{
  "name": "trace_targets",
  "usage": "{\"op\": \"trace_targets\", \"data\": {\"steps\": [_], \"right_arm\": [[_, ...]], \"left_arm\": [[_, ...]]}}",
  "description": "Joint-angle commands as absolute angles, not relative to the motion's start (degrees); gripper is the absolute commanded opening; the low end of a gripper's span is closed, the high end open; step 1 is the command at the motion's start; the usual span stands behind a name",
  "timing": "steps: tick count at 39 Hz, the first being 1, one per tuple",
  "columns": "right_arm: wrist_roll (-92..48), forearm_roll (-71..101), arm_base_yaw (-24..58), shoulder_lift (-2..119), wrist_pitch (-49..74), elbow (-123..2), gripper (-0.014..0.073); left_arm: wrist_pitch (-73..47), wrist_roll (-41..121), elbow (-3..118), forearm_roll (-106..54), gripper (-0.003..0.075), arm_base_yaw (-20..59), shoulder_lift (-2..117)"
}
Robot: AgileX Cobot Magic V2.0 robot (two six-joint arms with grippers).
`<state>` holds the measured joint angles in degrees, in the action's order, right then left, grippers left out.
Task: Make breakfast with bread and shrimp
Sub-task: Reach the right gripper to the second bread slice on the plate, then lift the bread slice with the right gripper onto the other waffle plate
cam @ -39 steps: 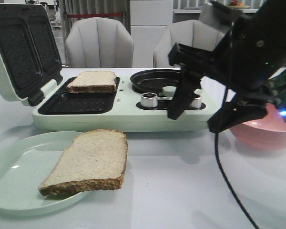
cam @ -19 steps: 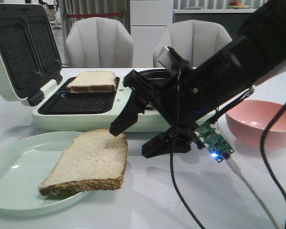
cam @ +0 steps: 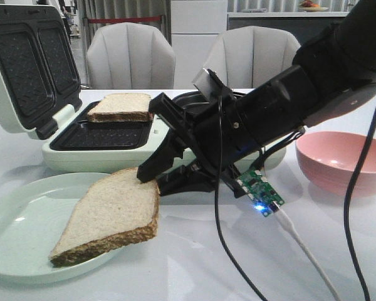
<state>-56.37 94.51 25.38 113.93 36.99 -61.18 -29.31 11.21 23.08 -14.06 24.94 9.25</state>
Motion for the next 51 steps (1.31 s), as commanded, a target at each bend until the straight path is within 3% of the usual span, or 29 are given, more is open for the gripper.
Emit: {"op": "trace_targets", "data": {"steps": [1, 23, 31, 39, 51], "right_arm": [[-57.3, 97.0, 25.3, 110.6, 40.7, -63.3, 0.0217], [-59.2, 101.1, 25.3, 104.4, 44.7, -67.5, 0.0183], [-60.2, 103.7, 25.3, 104.9, 36.8, -75.0, 0.0183], [-60.2, 103.7, 25.3, 109.2, 29.7, -82.7, 0.0185], [-60.2, 103.4, 25.3, 119.1, 33.4, -92.4, 0.0185]], "left_arm": [[-25.0, 10.6, 24.6, -14.7, 0.0692, 25.3, 9.9], [-25.0, 10.6, 24.6, -14.7, 0.0692, 25.3, 9.9], [-25.0, 10.6, 24.6, -14.7, 0.0692, 25.3, 9.9], [-25.0, 10.6, 24.6, -14.7, 0.0692, 25.3, 9.9], [-25.0, 10.6, 24.6, -14.7, 0.0692, 25.3, 9.9]]}}
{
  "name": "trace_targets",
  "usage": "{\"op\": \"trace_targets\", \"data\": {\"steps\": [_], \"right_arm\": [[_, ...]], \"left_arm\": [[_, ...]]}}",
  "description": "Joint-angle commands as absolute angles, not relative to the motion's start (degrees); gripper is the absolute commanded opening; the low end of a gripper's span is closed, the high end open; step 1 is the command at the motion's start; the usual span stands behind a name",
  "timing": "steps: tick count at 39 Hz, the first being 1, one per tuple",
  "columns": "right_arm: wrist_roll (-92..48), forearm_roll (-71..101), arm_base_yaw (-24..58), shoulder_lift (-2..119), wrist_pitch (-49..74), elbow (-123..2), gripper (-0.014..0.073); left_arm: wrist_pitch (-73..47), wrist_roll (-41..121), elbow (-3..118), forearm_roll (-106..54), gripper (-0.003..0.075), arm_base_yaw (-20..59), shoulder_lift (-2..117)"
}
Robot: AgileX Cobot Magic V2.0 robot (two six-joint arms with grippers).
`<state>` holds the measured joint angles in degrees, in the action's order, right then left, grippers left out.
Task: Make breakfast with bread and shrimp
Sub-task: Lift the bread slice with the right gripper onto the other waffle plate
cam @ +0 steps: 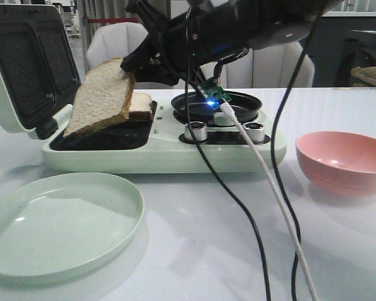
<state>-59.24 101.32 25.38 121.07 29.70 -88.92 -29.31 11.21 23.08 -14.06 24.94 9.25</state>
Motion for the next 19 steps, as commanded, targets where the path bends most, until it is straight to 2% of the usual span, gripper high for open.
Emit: {"op": "trace_targets", "data": {"steps": [1, 6, 10, 19], "right_arm": [[-60.2, 103.0, 25.3, 119.5, 33.6, -92.7, 0.0185], [-60.2, 99.7, 25.3, 121.0, 33.7, -93.7, 0.0187], [-60.2, 96.9, 25.3, 121.3, 31.6, -93.7, 0.0225], [-60.2, 94.1, 25.3, 121.3, 25.7, -93.7, 0.0553]], "left_arm": [[-25.0, 10.6, 24.6, -14.7, 0.0692, 25.3, 9.9], [-25.0, 10.6, 24.6, -14.7, 0.0692, 25.3, 9.9], [-25.0, 10.6, 24.6, -14.7, 0.0692, 25.3, 9.9], [-25.0, 10.6, 24.6, -14.7, 0.0692, 25.3, 9.9]]}}
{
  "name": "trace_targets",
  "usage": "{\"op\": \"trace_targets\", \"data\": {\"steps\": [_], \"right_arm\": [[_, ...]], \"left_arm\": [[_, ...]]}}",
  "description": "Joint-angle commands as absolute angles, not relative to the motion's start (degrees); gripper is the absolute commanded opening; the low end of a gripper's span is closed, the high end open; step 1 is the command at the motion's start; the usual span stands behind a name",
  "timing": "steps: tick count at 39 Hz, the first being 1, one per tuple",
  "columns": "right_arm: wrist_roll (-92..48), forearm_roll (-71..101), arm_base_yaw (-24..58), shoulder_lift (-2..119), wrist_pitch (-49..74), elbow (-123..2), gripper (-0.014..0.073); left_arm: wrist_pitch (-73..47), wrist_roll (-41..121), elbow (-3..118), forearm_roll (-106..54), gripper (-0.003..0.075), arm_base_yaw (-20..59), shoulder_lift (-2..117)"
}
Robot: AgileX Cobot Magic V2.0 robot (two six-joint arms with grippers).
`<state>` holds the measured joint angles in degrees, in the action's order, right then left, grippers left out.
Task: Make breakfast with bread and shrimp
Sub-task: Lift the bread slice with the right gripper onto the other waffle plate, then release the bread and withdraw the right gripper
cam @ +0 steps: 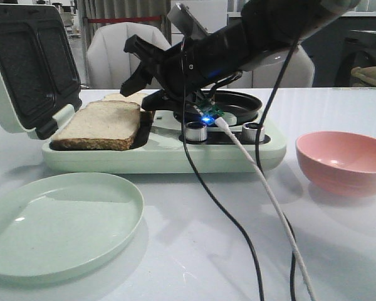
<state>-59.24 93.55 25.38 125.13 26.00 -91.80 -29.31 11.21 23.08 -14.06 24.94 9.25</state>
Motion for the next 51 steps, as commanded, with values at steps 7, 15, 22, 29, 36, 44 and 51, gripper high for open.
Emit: {"op": "trace_targets", "data": {"steps": [7, 15, 22, 29, 36, 44, 51], "right_arm": [[-62.2, 93.6, 25.1, 119.4, 25.9, -93.7, 0.0605], [-60.9, 82.6, 25.1, 112.4, 25.3, -93.7, 0.0605], [-49.1, 61.5, 25.1, 104.7, 25.6, -93.7, 0.0605], [-30.6, 37.4, 24.0, 96.9, 30.5, -93.7, 0.0605], [-17.0, 20.9, 19.4, 90.7, 38.9, -93.6, 0.0605], [-12.2, 14.4, 13.0, 84.4, 44.1, -91.5, 0.0605], [-12.2, 14.4, 8.6, 75.6, 37.8, -81.1, 0.0605]], "left_arm": [[-25.0, 10.6, 24.6, -14.7, 0.0692, 25.3, 9.9], [-25.0, 10.6, 24.6, -14.7, 0.0692, 25.3, 9.9], [-25.0, 10.6, 24.6, -14.7, 0.0692, 25.3, 9.9], [-25.0, 10.6, 24.6, -14.7, 0.0692, 25.3, 9.9], [-25.0, 10.6, 24.6, -14.7, 0.0692, 25.3, 9.9], [-25.0, 10.6, 24.6, -14.7, 0.0692, 25.3, 9.9], [-25.0, 10.6, 24.6, -14.7, 0.0692, 25.3, 9.9]]}}
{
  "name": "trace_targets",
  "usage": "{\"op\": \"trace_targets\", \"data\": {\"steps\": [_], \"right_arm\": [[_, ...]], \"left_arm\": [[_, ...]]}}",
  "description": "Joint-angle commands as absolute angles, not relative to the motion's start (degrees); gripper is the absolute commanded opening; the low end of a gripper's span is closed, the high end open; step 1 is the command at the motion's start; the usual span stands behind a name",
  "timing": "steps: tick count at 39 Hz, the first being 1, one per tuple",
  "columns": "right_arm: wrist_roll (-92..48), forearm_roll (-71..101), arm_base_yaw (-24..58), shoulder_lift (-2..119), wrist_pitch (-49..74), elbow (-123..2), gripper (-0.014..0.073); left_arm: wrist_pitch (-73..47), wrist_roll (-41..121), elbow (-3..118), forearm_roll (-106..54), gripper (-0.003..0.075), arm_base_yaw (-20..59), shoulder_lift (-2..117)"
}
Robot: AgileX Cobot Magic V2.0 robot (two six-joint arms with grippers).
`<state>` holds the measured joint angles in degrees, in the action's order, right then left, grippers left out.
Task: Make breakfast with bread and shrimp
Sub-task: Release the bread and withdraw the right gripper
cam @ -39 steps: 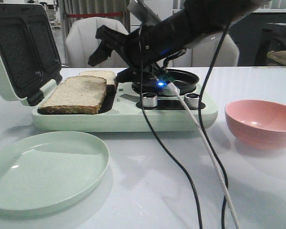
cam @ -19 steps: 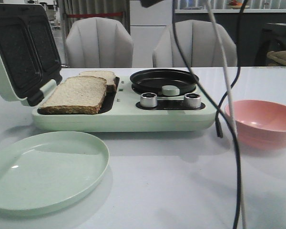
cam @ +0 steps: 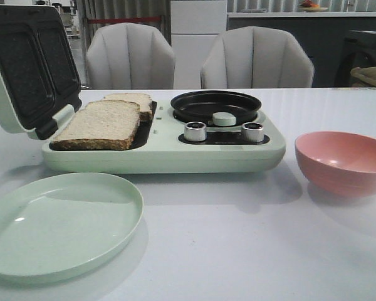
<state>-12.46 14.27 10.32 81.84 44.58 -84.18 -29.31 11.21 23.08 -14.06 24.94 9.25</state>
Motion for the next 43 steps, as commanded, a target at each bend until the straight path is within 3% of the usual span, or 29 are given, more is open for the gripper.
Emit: {"op": "trace_targets", "data": {"steps": [1, 20, 43], "right_arm": [[-12.2, 14.4, 8.4, 74.3, 36.5, -79.5, 0.0605], [-12.2, 16.1, 9.9, 42.9, 11.3, -42.3, 0.0605], [-12.2, 16.5, 11.1, 1.8, 10.9, -14.1, 0.0605]], "left_arm": [[-25.0, 10.6, 24.6, -14.7, 0.0692, 25.3, 9.9], [-24.7, 10.6, 24.6, -14.8, 0.0692, 25.3, 9.9], [-24.9, 10.6, 24.6, -15.3, 0.0692, 25.3, 9.9]]}}
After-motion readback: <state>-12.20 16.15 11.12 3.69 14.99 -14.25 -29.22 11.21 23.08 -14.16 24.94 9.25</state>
